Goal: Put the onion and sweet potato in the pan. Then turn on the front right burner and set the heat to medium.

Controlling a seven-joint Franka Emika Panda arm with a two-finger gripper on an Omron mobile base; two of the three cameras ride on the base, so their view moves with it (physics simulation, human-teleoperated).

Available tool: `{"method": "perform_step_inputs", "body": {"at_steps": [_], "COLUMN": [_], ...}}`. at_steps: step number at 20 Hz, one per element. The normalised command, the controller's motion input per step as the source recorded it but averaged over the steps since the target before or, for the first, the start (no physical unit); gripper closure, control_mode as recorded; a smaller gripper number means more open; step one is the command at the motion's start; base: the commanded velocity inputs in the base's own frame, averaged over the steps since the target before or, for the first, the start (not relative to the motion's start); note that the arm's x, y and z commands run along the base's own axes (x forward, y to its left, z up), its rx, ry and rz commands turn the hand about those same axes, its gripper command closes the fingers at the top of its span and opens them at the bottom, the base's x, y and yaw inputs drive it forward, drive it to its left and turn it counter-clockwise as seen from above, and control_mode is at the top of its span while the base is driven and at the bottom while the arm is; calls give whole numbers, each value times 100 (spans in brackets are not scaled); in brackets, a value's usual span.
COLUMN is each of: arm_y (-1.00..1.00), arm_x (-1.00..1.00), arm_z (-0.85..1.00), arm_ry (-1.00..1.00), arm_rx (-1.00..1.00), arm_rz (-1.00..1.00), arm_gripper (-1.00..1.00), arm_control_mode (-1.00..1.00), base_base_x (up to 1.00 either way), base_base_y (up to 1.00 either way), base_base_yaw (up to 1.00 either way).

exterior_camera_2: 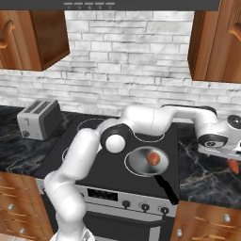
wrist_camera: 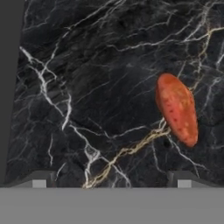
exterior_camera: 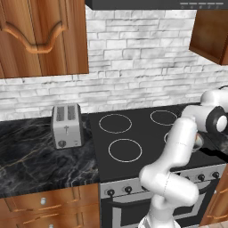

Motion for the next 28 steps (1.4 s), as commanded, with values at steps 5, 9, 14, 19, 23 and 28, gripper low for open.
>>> {"method": "perform_step_inputs", "body": {"at_steps": [5, 9, 14, 19, 23, 28], "arm_y": [-41, -43, -16, -22, -20, -17], "arm_x": [35, 30, 11, 24, 28, 26], "arm_z": [-3, -10, -17, -28, -10, -1], "arm_ry": [0, 1, 1, 0, 0, 0], "arm_rx": [0, 0, 2, 4, 1, 0], "arm_rz": [0, 0, 0, 0, 0, 0], "arm_gripper": [-100, -100, -100, -100, -100, -100], "arm_control_mode": [-100, -100, -100, -100, -100, -100], "base_base_x": [0, 0, 0, 0, 0, 0], "base_base_y": [0, 0, 0, 0, 0, 0], "base_base_yaw": [0, 0, 0, 0, 0, 0]}}
